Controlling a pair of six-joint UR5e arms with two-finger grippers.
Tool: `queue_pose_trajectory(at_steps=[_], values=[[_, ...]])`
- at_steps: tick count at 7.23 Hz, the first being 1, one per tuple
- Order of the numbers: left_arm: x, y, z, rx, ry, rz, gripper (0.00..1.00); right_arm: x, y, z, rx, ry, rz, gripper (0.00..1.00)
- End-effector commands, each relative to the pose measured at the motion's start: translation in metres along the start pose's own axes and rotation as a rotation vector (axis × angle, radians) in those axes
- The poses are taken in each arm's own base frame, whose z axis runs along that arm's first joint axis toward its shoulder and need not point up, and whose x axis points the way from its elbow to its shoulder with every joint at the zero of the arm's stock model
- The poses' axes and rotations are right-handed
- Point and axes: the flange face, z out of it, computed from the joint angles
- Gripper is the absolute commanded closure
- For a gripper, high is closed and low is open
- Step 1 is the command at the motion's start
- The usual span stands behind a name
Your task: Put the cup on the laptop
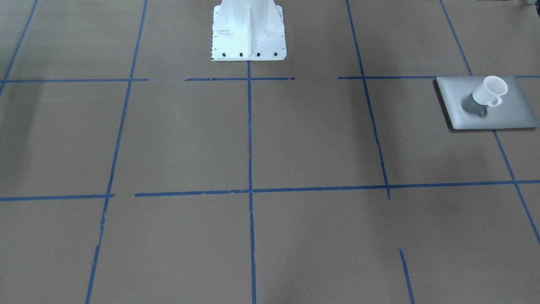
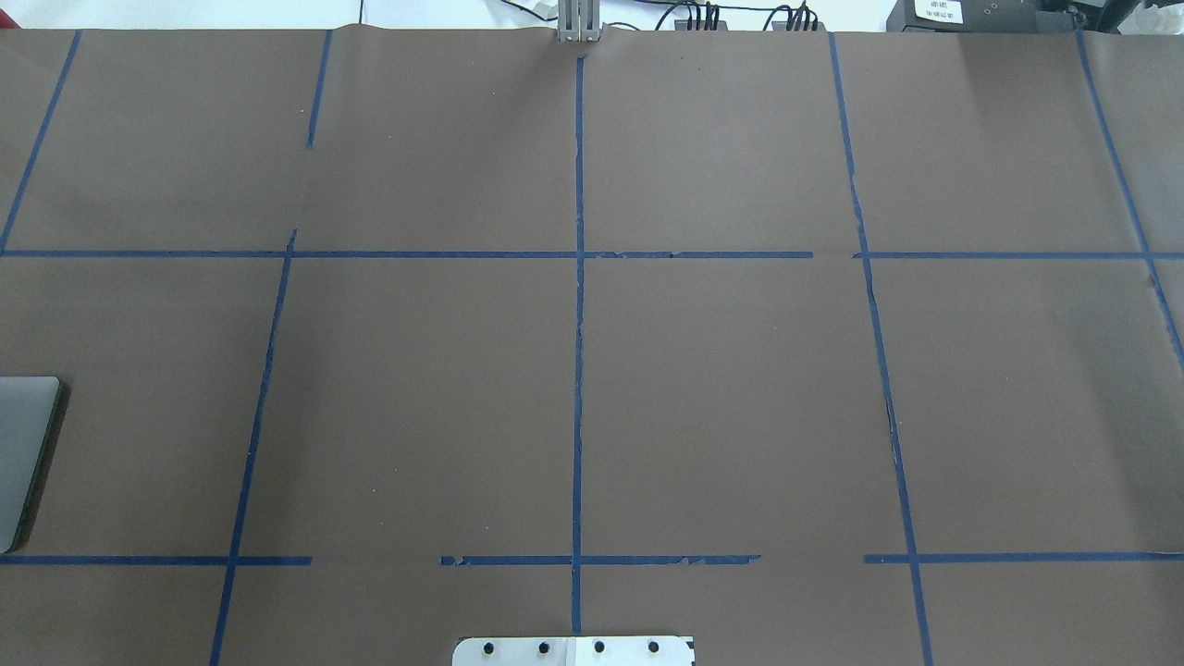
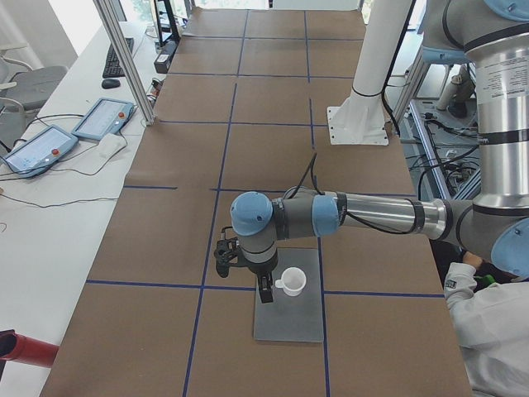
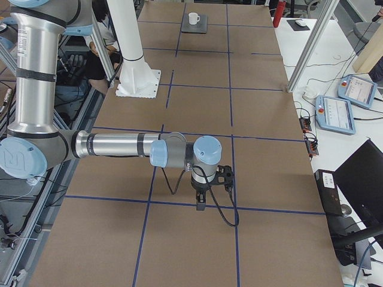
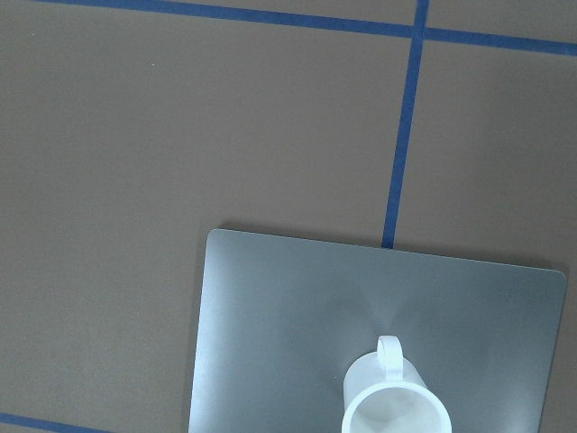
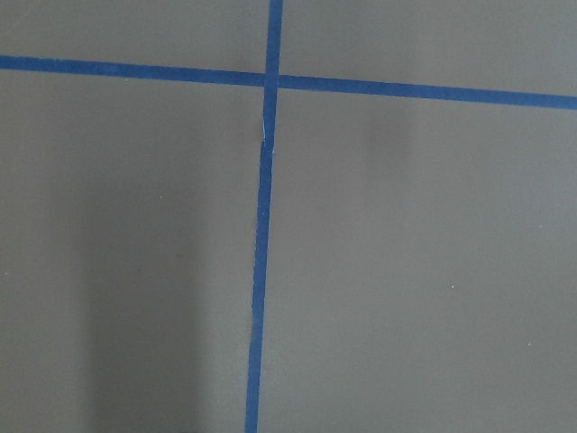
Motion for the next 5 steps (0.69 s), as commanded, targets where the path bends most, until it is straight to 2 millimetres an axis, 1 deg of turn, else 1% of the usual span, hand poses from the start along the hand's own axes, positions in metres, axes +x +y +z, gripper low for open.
queue_pose_trajectory(at_steps=[1,3,5], values=[[0.0007,-0.0015,-0.0005,0.016,0.002,0.072,0.0,0.0001,0.0001,0.0001,0.0,0.0,0.0,0.0],[0.0041,-0.0016,0.0015,0.014,0.057,0.069,0.0,0.0002,0.0001,0.0001,0.0,0.002,0.0,0.0],[0.0035,-0.001,0.0021,0.013,0.056,0.063,0.0,0.0001,0.0001,0.0001,0.0,0.0,0.0,0.0]])
